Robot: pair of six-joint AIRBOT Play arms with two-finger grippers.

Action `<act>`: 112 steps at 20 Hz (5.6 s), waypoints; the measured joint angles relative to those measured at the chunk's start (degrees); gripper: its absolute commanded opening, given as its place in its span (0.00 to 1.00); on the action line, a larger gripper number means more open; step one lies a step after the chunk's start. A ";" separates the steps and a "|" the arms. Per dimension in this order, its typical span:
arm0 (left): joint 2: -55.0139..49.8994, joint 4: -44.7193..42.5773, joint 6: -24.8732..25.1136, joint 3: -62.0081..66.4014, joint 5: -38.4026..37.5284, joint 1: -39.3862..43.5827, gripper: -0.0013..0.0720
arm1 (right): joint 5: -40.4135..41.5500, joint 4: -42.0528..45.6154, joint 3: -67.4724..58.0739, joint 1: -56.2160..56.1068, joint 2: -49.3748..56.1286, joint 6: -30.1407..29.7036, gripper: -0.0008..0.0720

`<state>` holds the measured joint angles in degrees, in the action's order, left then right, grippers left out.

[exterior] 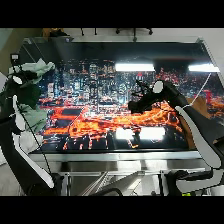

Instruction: Fold the shirts.

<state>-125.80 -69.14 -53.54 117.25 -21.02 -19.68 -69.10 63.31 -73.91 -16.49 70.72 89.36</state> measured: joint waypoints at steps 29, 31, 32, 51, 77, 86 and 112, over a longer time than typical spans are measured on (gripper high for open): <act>42.25 -0.24 -31.82 -26.86 -50.29 47.71 0.96 | -10.36 0.07 0.00 3.41 -3.19 -4.11 0.03; 43.58 -0.28 -32.44 -24.59 -56.70 44.59 0.96 | -10.80 1.14 0.00 6.62 -6.03 -4.55 0.03; 44.83 -0.28 -32.63 -24.81 -59.23 42.82 0.96 | -11.06 1.99 0.00 8.20 -7.32 -4.59 0.03; 61.96 24.17 -17.84 -87.34 -35.28 26.88 0.96 | 2.21 -19.17 20.22 10.82 -3.96 -18.60 0.83; 66.95 32.87 -22.23 3.04 -43.98 25.55 0.04 | 0.50 -29.07 -47.06 16.20 -16.20 -26.95 0.03; 65.44 30.73 -17.09 -37.05 -39.30 25.27 0.05 | -2.36 -33.40 -24.92 16.28 -9.53 -32.15 0.05; 36.79 32.94 -7.45 -63.47 -32.20 28.15 0.43 | 1.33 -24.76 16.46 30.40 6.95 -33.11 0.19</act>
<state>-89.01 -36.21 -60.99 53.78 -53.21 8.47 -67.77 38.54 -57.45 13.91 77.67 56.25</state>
